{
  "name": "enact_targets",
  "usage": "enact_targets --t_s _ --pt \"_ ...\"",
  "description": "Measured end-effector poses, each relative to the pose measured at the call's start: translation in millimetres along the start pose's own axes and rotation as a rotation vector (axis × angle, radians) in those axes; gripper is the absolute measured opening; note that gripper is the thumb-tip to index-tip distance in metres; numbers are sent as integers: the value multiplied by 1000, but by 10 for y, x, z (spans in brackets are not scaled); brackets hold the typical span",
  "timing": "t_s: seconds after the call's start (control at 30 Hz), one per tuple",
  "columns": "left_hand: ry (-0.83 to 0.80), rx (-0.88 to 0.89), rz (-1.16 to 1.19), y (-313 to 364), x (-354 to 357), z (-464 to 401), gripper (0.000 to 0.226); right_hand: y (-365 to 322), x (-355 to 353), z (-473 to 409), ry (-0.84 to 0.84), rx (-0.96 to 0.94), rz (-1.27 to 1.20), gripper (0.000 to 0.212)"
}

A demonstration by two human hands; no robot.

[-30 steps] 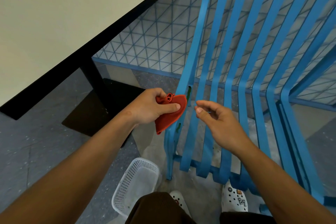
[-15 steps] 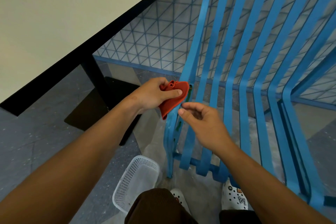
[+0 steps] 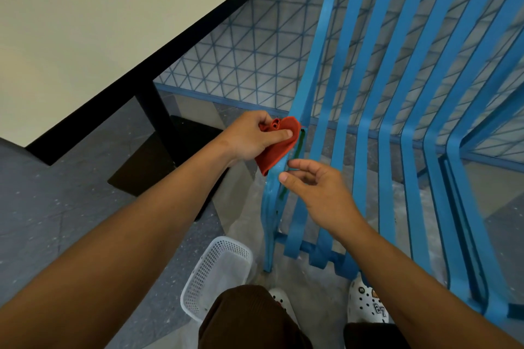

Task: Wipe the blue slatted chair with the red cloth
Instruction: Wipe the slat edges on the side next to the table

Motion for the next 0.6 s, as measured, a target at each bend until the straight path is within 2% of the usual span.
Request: enact_targets --t_s 0.17,0.5,0.6 --pt "-27 -12 -20 23 13 -1 32 -52 -2 29 -33 16 32 14" --pt "-80 -34 -100 112 -15 284 30 -86 6 136 -94 25 93 11" --pt "-102 -41 -99 61 -28 363 41 -61 -24 108 -129 23 93 11"
Point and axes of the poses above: each hand's wrist, its own z-axis away from the middle knuckle, its own x-axis out of the palm, y = z × x, the point moved 2 cm from there along -z, towards the middle knuckle, and after that the axes turned 3 degrees about x, right-handed, at the moved point
